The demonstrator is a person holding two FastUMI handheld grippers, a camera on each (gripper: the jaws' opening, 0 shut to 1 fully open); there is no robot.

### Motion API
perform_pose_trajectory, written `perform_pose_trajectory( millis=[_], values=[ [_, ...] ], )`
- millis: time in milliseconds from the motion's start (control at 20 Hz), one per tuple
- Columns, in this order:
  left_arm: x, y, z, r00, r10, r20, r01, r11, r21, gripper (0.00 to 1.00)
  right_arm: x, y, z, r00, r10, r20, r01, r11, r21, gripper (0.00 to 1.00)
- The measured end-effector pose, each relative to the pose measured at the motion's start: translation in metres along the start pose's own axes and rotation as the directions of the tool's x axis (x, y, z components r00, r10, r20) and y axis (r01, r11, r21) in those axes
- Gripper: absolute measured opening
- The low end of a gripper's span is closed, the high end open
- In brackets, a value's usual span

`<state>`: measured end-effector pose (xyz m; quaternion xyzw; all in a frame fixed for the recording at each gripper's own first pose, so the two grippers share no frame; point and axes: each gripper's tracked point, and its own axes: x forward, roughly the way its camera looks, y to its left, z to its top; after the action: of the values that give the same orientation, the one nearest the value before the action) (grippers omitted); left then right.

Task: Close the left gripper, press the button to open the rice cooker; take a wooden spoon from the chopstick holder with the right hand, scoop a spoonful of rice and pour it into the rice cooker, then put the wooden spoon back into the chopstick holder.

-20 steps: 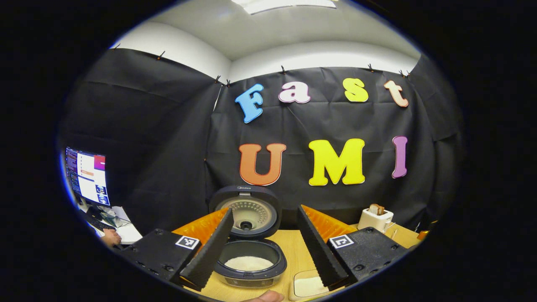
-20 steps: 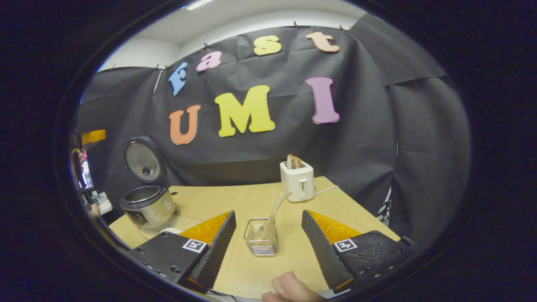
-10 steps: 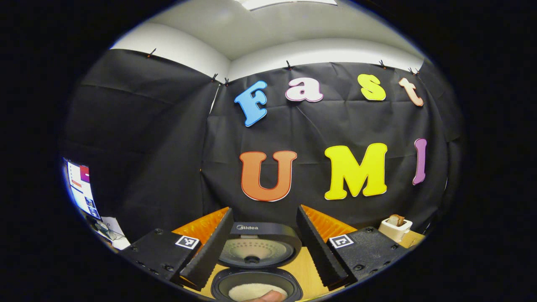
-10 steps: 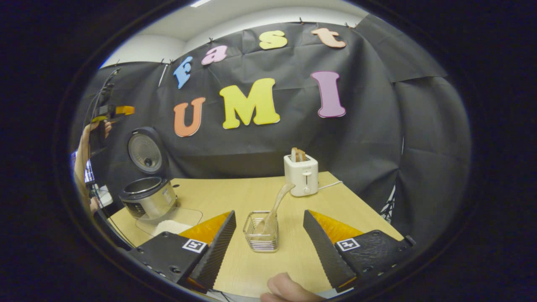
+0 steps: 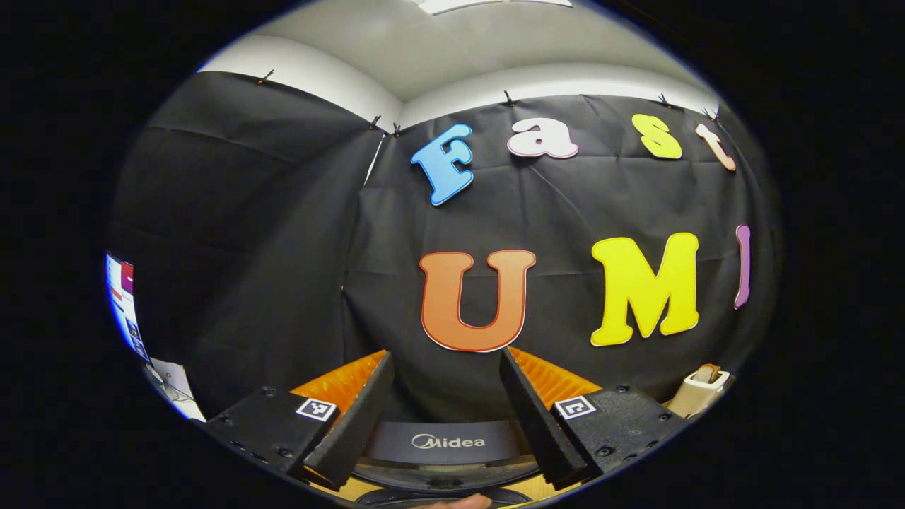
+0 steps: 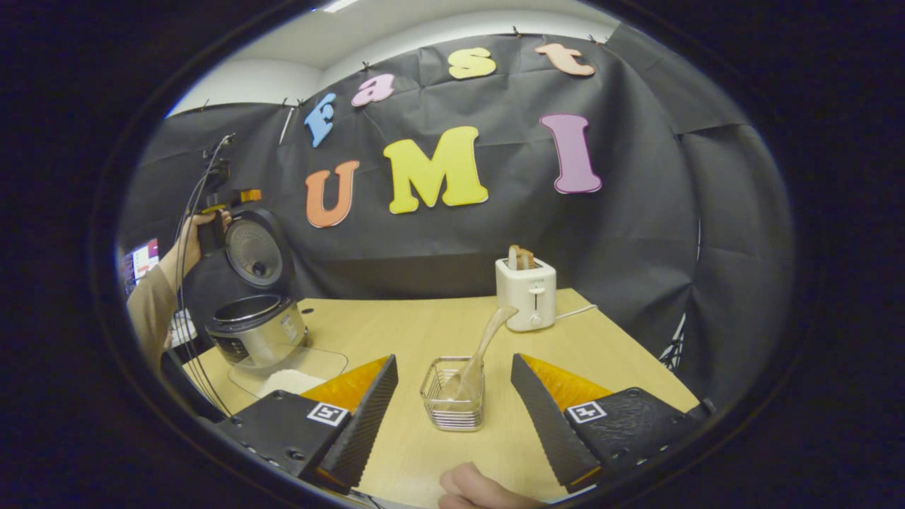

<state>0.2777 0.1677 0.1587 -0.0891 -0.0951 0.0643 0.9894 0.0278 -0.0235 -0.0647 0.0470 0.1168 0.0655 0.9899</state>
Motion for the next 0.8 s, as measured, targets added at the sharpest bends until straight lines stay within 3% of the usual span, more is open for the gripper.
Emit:
perform_pose_trajectory(
  millis=[100,150,200,350,800],
  values=[
    [0.004,-0.006,-0.002,1.000,-0.026,0.007,0.026,0.999,-0.021,0.96,0.001,0.005,0.004,1.000,-0.002,0.005,0.002,1.000,-0.012,0.92],
    [0.007,-0.009,-0.002,0.999,-0.037,0.010,0.037,0.999,-0.023,0.96,0.001,0.007,0.006,1.000,-0.004,0.010,0.004,1.000,-0.020,0.96],
    [0.010,-0.010,-0.006,0.999,-0.041,0.008,0.041,0.999,-0.020,0.96,0.000,0.011,0.008,1.000,-0.001,0.016,0.002,1.000,-0.025,0.92],
    [0.021,0.006,-0.022,0.999,0.023,-0.030,-0.021,0.998,0.060,0.96,-0.005,0.026,0.008,1.000,0.021,0.016,-0.020,0.999,-0.030,0.96],
    [-0.020,-0.001,-0.029,0.996,-0.039,-0.085,0.044,0.998,0.055,0.98,-0.020,0.040,0.005,0.999,0.045,0.016,-0.045,0.999,0.007,0.96]
  ],
)
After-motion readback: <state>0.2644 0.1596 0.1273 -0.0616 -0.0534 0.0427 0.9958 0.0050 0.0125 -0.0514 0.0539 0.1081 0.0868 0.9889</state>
